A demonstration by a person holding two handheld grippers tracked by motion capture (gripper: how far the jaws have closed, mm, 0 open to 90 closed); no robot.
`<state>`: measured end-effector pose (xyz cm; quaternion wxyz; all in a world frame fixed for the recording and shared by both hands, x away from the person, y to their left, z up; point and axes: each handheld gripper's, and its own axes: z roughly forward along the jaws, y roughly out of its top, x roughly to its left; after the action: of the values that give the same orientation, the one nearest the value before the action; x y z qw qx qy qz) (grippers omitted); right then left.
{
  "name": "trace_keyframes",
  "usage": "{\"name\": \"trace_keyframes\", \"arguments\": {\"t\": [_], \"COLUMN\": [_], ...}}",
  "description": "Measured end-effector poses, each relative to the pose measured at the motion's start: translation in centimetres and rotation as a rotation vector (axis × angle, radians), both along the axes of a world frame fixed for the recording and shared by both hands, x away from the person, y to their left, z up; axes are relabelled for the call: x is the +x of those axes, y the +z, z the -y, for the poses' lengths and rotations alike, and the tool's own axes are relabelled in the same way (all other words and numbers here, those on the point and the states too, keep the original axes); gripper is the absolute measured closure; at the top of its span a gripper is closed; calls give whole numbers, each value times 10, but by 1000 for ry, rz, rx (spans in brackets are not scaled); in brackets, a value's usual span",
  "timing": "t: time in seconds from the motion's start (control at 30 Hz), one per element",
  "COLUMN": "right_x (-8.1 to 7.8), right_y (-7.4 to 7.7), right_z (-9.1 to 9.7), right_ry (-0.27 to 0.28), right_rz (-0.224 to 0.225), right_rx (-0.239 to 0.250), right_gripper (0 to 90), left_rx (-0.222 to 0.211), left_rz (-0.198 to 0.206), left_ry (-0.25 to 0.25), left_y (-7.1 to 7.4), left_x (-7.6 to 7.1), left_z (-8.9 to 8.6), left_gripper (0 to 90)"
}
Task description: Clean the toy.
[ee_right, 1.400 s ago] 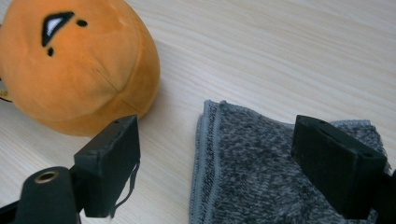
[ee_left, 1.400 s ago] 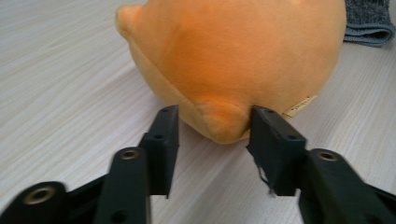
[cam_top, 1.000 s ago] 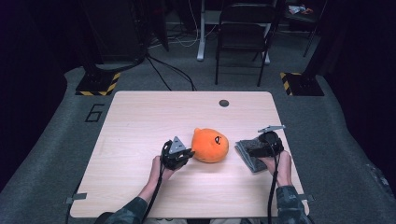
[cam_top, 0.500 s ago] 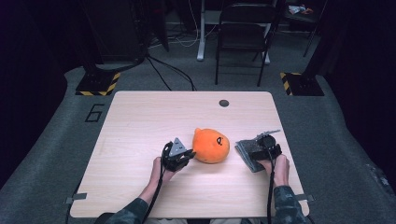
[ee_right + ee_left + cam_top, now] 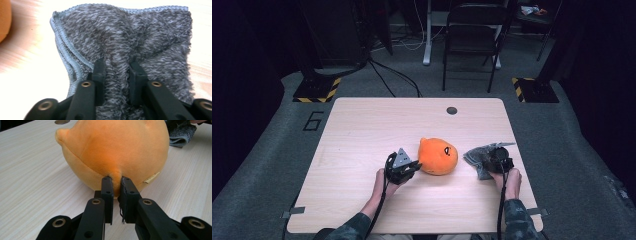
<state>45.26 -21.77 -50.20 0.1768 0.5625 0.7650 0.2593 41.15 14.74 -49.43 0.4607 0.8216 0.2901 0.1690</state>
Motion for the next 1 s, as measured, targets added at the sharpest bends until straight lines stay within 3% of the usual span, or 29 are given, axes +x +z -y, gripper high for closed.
{"name": "trace_keyframes", "arguments": {"t": [0.27, 0.63, 0.73, 1.0], "right_x": [-4, -12, -13, -16], "right_y": [4, 34, 40, 57], "right_z": [2, -11, -14, -15], "right_ry": [-5, 65, 74, 82], "right_rz": [35, 137, 149, 182], "right_rx": [42, 83, 107, 106], "right_gripper": [759, 760, 760, 760], "left_rx": [-9, -5, -2, 0], "left_rz": [10, 5, 9, 17], "left_ry": [2, 0, -1, -2], "left_y": [-1, 0, 0, 0], "left_x": [0, -1, -1, -1], "left_z": [0, 0, 0, 1], "left_gripper": [822, 822, 822, 822]}}
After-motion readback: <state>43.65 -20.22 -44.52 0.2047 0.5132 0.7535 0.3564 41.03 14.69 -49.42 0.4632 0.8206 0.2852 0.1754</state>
